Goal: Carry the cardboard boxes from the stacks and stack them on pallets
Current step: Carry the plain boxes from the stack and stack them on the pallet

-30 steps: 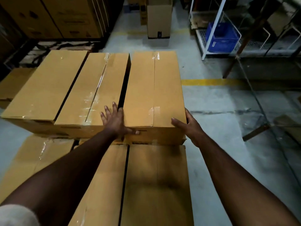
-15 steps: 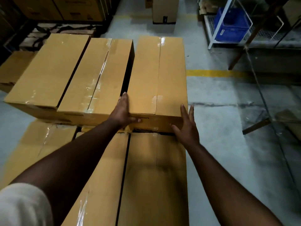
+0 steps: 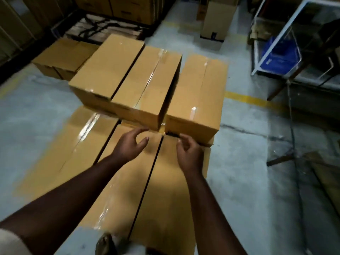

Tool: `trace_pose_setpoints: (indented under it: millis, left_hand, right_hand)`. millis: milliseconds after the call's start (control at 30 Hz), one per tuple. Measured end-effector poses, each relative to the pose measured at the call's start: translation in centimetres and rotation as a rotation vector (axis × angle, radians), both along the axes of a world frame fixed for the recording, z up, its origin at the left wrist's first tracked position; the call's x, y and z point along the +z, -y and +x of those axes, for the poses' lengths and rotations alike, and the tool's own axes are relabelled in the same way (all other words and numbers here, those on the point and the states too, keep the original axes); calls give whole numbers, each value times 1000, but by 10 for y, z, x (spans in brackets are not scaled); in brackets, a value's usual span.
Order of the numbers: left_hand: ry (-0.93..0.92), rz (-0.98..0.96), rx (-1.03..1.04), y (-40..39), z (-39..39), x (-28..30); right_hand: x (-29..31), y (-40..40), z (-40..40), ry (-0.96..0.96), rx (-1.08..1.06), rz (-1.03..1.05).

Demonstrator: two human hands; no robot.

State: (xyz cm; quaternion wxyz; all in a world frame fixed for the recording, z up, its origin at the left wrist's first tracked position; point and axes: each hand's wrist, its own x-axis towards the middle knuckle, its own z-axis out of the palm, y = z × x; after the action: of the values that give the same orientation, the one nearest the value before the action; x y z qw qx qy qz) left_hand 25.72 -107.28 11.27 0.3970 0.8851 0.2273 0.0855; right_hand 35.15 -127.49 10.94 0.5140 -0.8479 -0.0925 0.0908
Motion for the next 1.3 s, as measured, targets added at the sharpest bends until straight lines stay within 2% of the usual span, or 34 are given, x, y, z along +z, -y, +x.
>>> trace_pose_setpoints:
  millis: [200, 400, 533, 633, 733, 800, 900, 1033, 1167, 1300]
  left_hand:
    - [44, -115, 162, -69, -126, -22]
    - [120, -190, 286, -199, -284, -25]
    - [165, -227, 427, -281, -386, -19]
    - [156, -263, 578, -336, -469, -11]
    - [166, -326, 632, -380, -521, -8]
    - [179, -343, 664, -413, -542, -9]
    - [157, -383, 722, -465, -563, -15]
    - [200, -464, 831, -538, -577, -32]
    - [170, -522, 891, -643, -568, -51]
    - [157, -527, 909, -760, -538, -40]
  right_hand:
    - [5, -78, -101, -14, 152, -36]
    - [-7, -229, -243, -58, 405, -15]
    - [-9, -331, -324, -125, 465, 10]
    - [1, -415, -388, -237, 550, 58]
    - [7, -485, -427, -506, 557, 179]
    - [5, -524, -441, -557, 575, 187]
    - [-8, -574, -447, -533, 603, 155]
    - [-36, -650, -444, -590, 544, 174]
    - [-61, -754, -421, -662, 451, 213]
    - [-59, -858, -386, -702, 415, 210]
